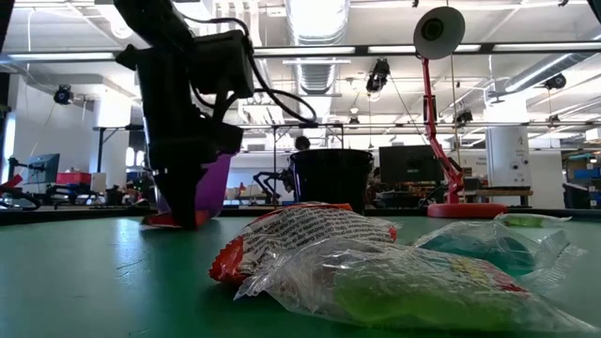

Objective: Sort candy
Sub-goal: Put the red candy pack into the black bucket

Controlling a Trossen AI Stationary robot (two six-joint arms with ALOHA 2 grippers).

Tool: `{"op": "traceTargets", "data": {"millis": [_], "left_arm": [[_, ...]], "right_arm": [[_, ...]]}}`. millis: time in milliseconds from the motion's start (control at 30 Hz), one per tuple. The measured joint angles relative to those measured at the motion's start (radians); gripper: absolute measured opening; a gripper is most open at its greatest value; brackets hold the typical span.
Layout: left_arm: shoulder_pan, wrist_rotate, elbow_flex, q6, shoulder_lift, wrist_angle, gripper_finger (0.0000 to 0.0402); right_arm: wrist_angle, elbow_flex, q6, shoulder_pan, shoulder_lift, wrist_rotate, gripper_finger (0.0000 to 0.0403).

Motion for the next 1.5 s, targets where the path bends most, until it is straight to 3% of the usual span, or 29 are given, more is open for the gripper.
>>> {"op": "traceTargets", "data": {"millis": [167, 233, 600, 833, 933, 1133, 1333, 1500], "left_arm": [[-0.001, -0.018, 0.0, 0.013, 0.0, 0.008, 0.0036], [-0.001, -0.016, 0.0, 0.017, -0.006, 0.006, 0.0016], [-0.019, 0.125, -0.011, -0.029, -0.199, -0.025, 0.0003], [-0.029, 0.108, -0.01, -0.058, -0.341, 0.019, 0.0], [-0.018, 0.082, -0.01, -0.021, -0.37, 0.095, 0.0], [0.039, 0.055, -0.008, 0.063, -0.397, 0.312, 0.0], [0.156, 0.056, -0.008, 0.173, -0.395, 0.477, 0.0], [0.294, 0.163, -0.006, 0.202, -0.392, 0.631, 0.0]], "right_arm": [[0.004, 0.0, 0.0, 0.0, -0.017, 0.0, 0.0122], [0.004, 0.0, 0.001, 0.0, -0.021, 0.0, 0.0122], [0.003, 0.0, 0.002, 0.0, -0.026, 0.0, 0.0114], [0.003, 0.0, 0.009, 0.0, -0.026, 0.001, 0.0108], [0.003, 0.0, 0.015, 0.0, -0.026, 0.004, 0.0107], [0.003, 0.0, 0.028, 0.0, -0.026, 0.106, 0.0105], [0.004, 0.0, 0.012, 0.0, -0.026, 0.16, 0.0105], [0.04, 0.0, -0.008, -0.002, -0.026, 0.204, 0.01]]}}
